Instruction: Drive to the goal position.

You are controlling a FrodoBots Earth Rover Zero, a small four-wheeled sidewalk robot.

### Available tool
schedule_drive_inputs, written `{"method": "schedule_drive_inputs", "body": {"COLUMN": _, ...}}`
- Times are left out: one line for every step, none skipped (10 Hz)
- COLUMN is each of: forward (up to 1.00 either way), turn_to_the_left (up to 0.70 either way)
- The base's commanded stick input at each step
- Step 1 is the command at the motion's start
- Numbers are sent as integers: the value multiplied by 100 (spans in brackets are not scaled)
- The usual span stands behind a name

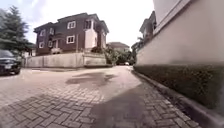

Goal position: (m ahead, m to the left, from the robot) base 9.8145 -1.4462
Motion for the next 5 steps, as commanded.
{"method": "schedule_drive_inputs", "body": {"forward": 70, "turn_to_the_left": 3}}
{"method": "schedule_drive_inputs", "body": {"forward": 70, "turn_to_the_left": 3}}
{"method": "schedule_drive_inputs", "body": {"forward": 70, "turn_to_the_left": 3}}
{"method": "schedule_drive_inputs", "body": {"forward": 70, "turn_to_the_left": 3}}
{"method": "schedule_drive_inputs", "body": {"forward": 70, "turn_to_the_left": 3}}
